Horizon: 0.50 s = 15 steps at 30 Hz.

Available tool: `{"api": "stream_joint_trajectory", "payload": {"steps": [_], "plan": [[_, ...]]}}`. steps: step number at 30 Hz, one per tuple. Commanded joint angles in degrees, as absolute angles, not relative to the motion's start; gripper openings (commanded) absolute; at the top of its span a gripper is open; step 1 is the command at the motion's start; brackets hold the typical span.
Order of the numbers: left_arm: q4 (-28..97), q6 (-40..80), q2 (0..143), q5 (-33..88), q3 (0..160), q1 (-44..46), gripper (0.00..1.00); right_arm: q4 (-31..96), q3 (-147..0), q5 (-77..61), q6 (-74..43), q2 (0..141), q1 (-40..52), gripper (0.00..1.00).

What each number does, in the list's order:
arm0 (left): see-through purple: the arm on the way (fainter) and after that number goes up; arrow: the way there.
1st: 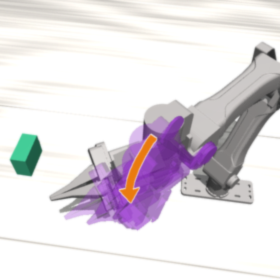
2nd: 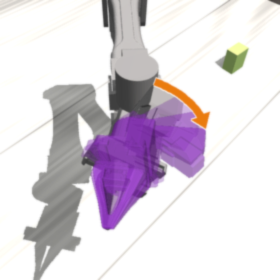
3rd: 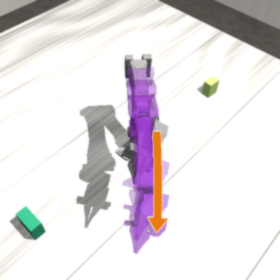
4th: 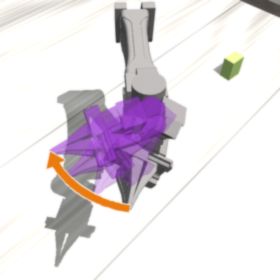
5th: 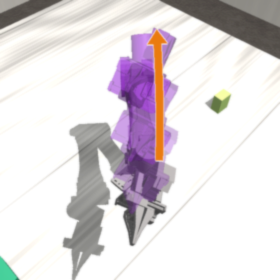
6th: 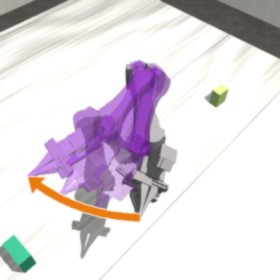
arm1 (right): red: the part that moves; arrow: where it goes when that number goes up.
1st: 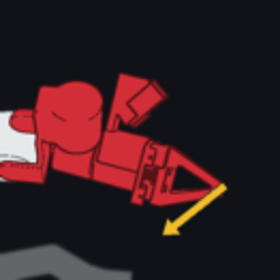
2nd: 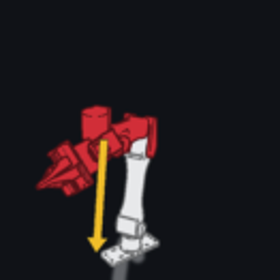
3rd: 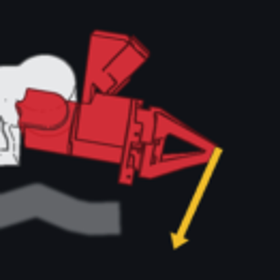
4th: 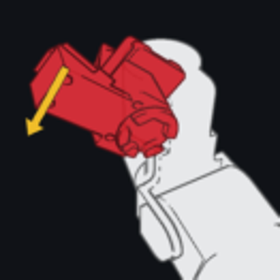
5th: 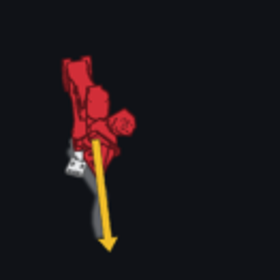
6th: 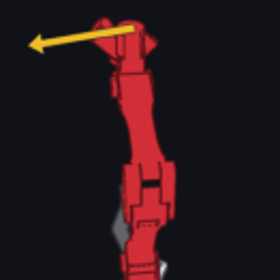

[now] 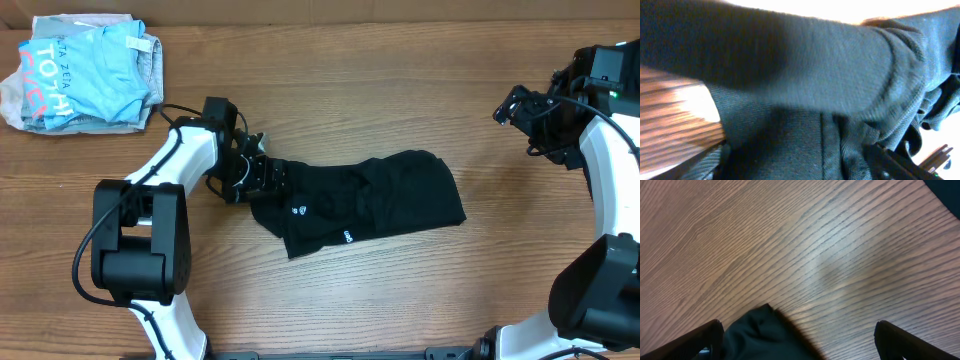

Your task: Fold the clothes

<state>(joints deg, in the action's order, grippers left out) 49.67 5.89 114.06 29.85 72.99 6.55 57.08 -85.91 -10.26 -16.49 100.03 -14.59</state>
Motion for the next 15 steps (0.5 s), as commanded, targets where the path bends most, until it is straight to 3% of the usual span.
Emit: {"api": "stream_joint_trajectory", "payload": {"steps": [1,3,4,5,6,7,8,15], "plan": [[48.6,7.1,117.0,30.1,70.9,8.1,0.8,56.9,-86.5,-10.1,-16.5,99.2,-14.5,1.0],[48.2,8.4,117.0,30.1,70.9,8.2,0.56,56.9,-86.5,-10.1,-16.5,99.2,-14.5,1.0],[48.1,8.7,117.0,30.1,70.9,8.3,0.54,56.9,-86.5,-10.1,-16.5,99.2,-14.5,1.0],[48.0,8.7,117.0,30.1,70.9,8.3,0.56,56.9,-86.5,-10.1,-16.5,99.2,-14.5,1.0],[47.9,8.6,117.0,30.1,70.9,8.3,0.68,56.9,-86.5,-10.1,-16.5,99.2,-14.5,1.0],[47.8,8.6,117.0,30.1,70.9,8.3,0.89,56.9,-86.5,-10.1,-16.5,99.2,-14.5,1.0],[47.7,8.5,117.0,30.1,70.9,8.3,0.96,56.9,-86.5,-10.1,-16.5,99.2,-14.5,1.0],[48.5,1.4,117.0,36.3,70.7,8.3,1.0,56.9,-86.5,-10.1,-16.5,99.2,-14.5,1.0]]}}
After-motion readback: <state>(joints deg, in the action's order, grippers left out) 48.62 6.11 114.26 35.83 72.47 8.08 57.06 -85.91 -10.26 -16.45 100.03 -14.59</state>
